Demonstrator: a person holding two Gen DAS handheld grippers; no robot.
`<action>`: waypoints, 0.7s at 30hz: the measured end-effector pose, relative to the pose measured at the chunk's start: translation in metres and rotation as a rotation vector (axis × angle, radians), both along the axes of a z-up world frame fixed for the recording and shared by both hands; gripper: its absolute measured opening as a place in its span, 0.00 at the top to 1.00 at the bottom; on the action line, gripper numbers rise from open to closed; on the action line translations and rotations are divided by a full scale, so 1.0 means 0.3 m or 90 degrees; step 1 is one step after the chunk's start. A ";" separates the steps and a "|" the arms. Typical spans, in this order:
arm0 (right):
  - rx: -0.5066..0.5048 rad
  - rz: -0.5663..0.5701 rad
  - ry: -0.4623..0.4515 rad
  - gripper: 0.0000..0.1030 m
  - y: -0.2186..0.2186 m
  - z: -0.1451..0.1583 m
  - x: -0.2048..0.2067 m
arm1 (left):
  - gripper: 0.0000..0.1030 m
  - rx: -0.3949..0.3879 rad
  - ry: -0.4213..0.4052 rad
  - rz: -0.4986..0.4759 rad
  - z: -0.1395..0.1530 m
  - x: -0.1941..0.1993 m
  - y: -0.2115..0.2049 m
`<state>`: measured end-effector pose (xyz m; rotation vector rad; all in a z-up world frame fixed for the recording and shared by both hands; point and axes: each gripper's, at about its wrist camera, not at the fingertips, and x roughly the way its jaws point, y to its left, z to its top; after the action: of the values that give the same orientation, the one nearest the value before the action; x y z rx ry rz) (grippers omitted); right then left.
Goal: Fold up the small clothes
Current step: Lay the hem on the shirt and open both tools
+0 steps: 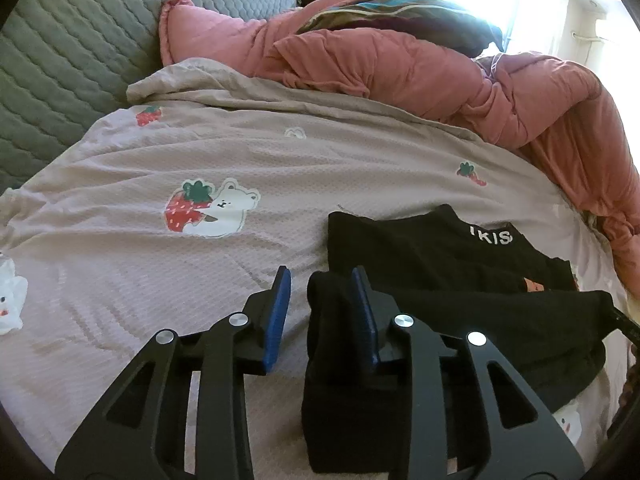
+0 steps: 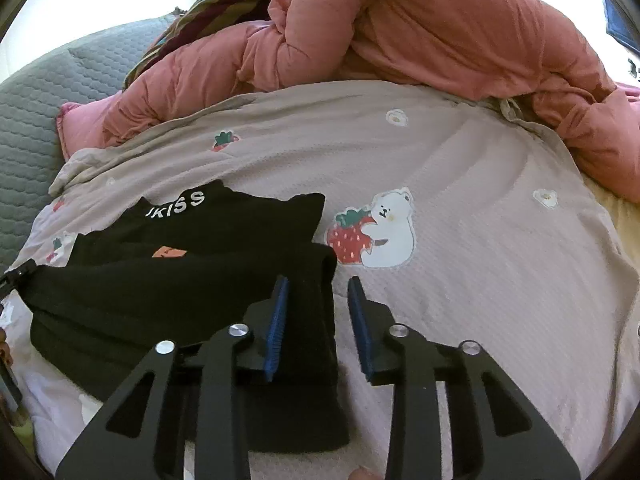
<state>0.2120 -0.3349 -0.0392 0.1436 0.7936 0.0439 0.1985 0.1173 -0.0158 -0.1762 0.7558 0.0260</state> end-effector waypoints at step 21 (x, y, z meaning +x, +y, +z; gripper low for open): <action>-0.044 0.074 -0.073 0.37 0.134 0.123 -0.144 | 0.27 0.029 -0.059 -0.010 0.072 -0.082 -0.044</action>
<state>0.1688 -0.2946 -0.0022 0.0295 0.6877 0.1330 0.1740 0.1042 0.0059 -0.1265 0.6640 0.0200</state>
